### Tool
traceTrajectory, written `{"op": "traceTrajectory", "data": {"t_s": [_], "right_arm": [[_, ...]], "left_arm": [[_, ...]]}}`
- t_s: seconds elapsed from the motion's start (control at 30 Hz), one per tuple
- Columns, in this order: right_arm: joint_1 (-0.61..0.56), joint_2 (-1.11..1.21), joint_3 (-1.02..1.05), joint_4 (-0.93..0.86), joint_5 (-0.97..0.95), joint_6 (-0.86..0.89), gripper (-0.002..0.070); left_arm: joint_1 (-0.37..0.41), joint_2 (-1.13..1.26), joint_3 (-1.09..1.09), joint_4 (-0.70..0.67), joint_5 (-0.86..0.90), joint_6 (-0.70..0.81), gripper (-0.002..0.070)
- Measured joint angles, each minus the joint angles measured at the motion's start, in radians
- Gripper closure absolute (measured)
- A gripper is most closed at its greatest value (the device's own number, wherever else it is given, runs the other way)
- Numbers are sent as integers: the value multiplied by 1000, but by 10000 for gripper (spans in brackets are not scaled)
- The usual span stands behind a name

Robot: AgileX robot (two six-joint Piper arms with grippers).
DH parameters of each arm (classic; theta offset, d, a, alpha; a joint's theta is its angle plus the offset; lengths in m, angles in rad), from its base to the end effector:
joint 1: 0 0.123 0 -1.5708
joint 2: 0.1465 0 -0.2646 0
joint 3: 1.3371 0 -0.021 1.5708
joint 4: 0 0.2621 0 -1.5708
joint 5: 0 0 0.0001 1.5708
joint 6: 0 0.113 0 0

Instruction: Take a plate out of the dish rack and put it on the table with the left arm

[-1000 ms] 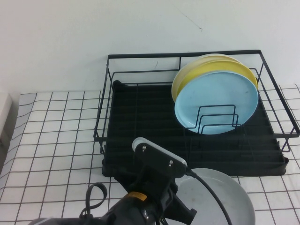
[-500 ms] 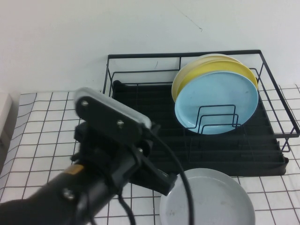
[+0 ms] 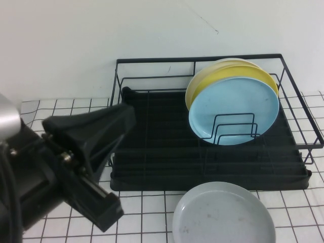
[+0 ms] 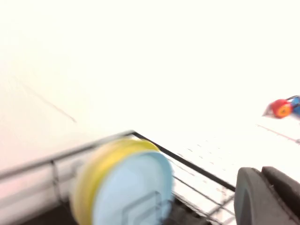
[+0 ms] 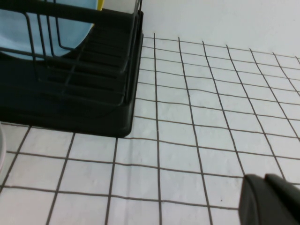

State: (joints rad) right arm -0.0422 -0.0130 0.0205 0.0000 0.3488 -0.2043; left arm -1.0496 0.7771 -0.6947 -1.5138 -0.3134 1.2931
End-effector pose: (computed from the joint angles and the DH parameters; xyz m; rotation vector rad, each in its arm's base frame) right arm 0.1062 -0.0045 0.1699 -0.1492 1.8373 -0.1726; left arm 0.1346 -0.1648 0.3588 0.4046 1.5468 -0.7560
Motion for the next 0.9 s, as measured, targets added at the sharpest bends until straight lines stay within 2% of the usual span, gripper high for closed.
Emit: {"op": "traceTrajectory", "data": {"t_s": [0.23, 0.4, 0.5, 0.6, 0.67, 0.73, 0.8, 0.9], "right_arm": [[0, 0, 0, 0, 0, 0, 679], [0, 0, 0, 0, 0, 0, 679], [0, 0, 0, 0, 0, 0, 679], [0, 0, 0, 0, 0, 0, 679], [0, 0, 0, 0, 0, 0, 679], [0, 0, 0, 0, 0, 0, 679], [0, 0, 0, 0, 0, 0, 679], [0, 0, 0, 0, 0, 0, 679]], "left_arm": [[0, -15, 0, 54, -78, 241, 676], [0, -15, 0, 61, -185, 260, 676], [18, -19, 0, 132, -190, 216, 677], [107, -19, 0, 345, -41, 75, 677], [201, -19, 0, 561, 90, -91, 677], [335, -19, 0, 743, 217, -295, 677], [445, -25, 0, 835, 300, -449, 677], [581, -62, 16, 893, 385, -539, 677]]}}
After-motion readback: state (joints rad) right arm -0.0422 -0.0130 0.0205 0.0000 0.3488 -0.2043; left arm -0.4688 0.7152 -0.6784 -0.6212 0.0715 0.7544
